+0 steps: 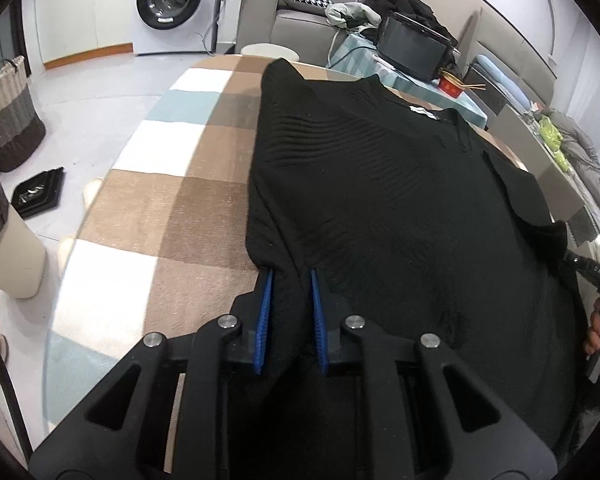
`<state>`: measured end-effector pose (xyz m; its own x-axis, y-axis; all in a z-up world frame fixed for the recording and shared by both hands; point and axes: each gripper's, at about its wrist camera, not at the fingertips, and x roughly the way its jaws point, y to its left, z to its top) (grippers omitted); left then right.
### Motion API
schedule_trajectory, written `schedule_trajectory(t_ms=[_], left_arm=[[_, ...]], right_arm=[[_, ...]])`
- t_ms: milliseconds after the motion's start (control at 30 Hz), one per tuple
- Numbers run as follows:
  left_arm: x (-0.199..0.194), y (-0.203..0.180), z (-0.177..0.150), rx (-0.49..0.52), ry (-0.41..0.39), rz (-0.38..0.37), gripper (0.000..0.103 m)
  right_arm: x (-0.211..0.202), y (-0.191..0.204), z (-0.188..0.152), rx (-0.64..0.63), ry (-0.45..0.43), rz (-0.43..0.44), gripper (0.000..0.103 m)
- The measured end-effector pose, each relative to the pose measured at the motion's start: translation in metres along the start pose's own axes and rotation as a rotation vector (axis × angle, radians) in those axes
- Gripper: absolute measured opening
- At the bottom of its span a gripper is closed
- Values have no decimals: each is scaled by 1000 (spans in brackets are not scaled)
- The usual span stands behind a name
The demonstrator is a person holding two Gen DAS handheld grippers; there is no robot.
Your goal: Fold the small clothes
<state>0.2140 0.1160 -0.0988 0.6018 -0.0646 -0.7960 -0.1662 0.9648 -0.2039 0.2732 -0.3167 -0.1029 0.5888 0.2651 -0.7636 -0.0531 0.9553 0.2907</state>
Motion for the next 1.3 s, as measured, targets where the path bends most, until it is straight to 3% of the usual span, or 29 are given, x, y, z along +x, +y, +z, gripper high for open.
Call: schedule_trajectory(t_ms=[67,133,167,200,300,433,533,767,967,1167,1267,1300], left_arm=[[-7,1,-4,12,-16,19,22],[-22,-1,-9,33,-53,40,30],[-29,-1,-12,41,-69,51,40],[-39,-3,-16,49,-96,76,51],[-64,-6,-26,52,-162,110,72],[-95,-10,-45,53,-211,89,85],[-111,-14,-61,63,-211,92,103],[-149,-11,-107,62,-199,100,102],[-179,0,-138,25,-214,107,102],[-195,-2,-150,32,-229,125,102],[-194,-5,-154,27,-210,94,102],[-192,-7,-156,33,-195,83,102]], right_arm=[[-4,4,-2,-16,11,-3,16],[-13,8,-8,-31,22,1,32],[-20,11,-13,-41,24,7,38],[-26,13,-18,-49,23,13,51],[-52,19,-37,-68,13,20,75],[-89,22,-67,-61,-7,7,86],[-115,25,-91,-80,-6,-5,87],[-165,29,-161,-77,50,-47,88],[-185,48,-220,-84,110,-57,88],[-175,67,-234,-76,143,-121,86],[-168,65,-238,-39,152,-210,78],[-165,64,-236,-33,157,-236,70]])
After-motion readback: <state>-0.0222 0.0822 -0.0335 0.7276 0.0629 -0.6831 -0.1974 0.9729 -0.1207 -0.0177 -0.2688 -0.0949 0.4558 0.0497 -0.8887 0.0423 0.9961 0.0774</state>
